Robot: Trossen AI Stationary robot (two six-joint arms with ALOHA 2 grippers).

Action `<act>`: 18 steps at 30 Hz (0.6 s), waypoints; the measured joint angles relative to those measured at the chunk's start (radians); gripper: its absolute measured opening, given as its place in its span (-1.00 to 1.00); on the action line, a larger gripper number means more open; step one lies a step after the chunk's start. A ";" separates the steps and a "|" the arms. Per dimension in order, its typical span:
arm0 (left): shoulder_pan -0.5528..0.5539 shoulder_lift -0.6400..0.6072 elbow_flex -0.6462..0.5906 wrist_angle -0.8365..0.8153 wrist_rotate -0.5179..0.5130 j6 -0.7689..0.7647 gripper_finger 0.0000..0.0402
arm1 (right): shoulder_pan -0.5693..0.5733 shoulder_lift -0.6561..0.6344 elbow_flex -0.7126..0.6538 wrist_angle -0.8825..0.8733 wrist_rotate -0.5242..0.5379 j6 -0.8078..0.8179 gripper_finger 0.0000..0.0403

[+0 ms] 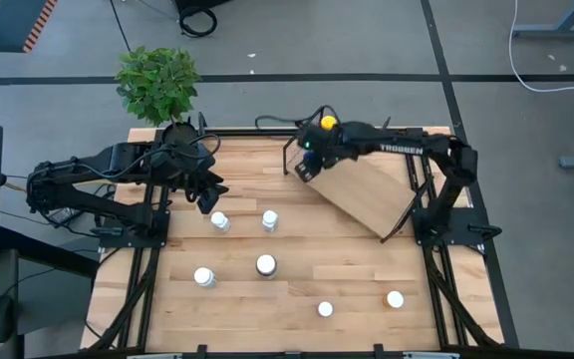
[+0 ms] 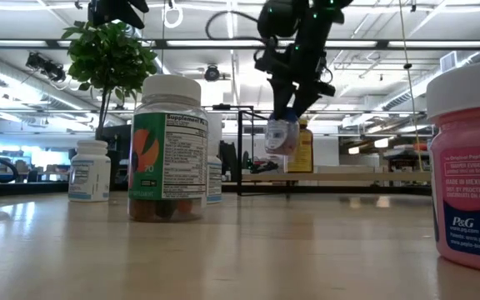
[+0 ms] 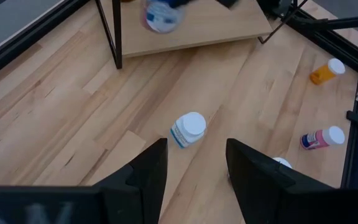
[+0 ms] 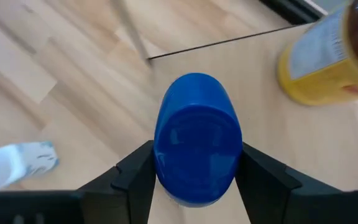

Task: Pick and place medicine bottles onto shelf by color
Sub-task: Put the blue medicine bottle on the shelf

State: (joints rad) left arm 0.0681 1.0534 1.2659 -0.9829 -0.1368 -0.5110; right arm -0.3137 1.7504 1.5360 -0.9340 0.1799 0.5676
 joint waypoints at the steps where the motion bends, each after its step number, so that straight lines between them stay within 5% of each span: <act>1: 0.000 0.000 0.000 0.000 0.000 0.000 -0.16 | -0.021 0.000 0.000 -0.002 -0.014 -0.015 0.00; 18: 0.000 0.000 0.000 0.003 0.000 -0.001 -0.16 | -0.086 0.056 -0.003 0.070 -0.044 -0.185 0.00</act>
State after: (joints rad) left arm 0.0677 1.0538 1.2659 -0.9798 -0.1371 -0.5121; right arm -0.4001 1.8060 1.5326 -0.8642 0.1364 0.3826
